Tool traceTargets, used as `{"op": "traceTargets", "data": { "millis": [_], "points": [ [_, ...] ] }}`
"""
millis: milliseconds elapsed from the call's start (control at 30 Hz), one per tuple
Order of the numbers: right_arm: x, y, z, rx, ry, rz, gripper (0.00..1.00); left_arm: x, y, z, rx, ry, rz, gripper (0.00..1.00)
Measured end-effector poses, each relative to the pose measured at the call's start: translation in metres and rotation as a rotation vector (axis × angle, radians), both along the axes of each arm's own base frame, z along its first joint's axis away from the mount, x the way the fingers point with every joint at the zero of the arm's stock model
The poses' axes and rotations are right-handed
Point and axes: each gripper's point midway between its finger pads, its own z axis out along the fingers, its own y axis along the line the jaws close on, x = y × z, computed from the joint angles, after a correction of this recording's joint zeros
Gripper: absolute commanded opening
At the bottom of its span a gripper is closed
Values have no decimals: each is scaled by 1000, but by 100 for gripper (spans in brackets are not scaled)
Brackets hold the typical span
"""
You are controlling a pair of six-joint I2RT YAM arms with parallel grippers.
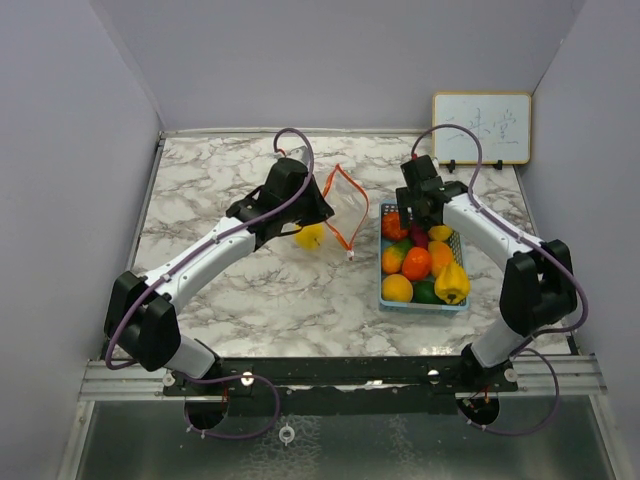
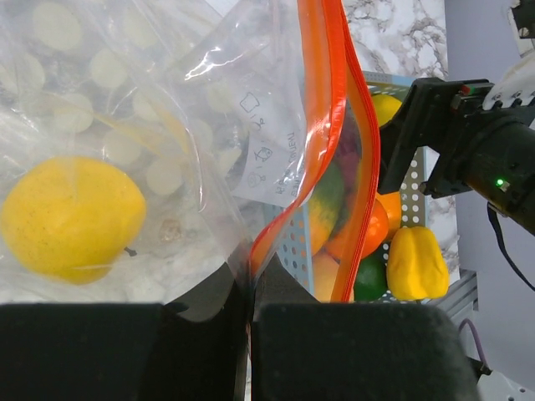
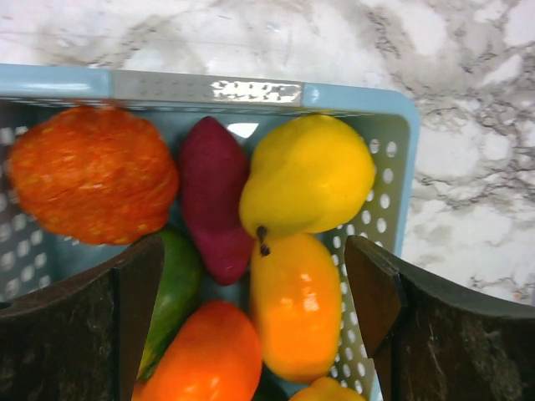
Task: Place the food in the zip-top bag and seal the zipper
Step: Pick up the fake fruit from the bin.
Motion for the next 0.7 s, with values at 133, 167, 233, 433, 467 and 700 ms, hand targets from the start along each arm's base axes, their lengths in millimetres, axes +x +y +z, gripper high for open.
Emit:
{"op": "traceTargets", "data": {
  "millis": [133,167,233,433,467,700],
  "points": [
    [-2,-18,-12,-102,6,-23,81,-1,1,-6,3,10,2,0],
    [-2,-21,-13,-120,3,-27,79,-1,2,-7,4,12,3,0],
    [2,-25,-17,-153,-1,-33,78,-2,2,-8,4,15,2,0],
    [16,-26,-32,-191,-10,-32,42,-3,2,-8,0,17,2,0],
    [17,-25,-32,-190,-15,-31,33,-3,2,-8,0,17,2,0],
    [23,-29,-25,-225,-44,-41,2,-1,4,-9,-3,19,7,0]
  ]
}}
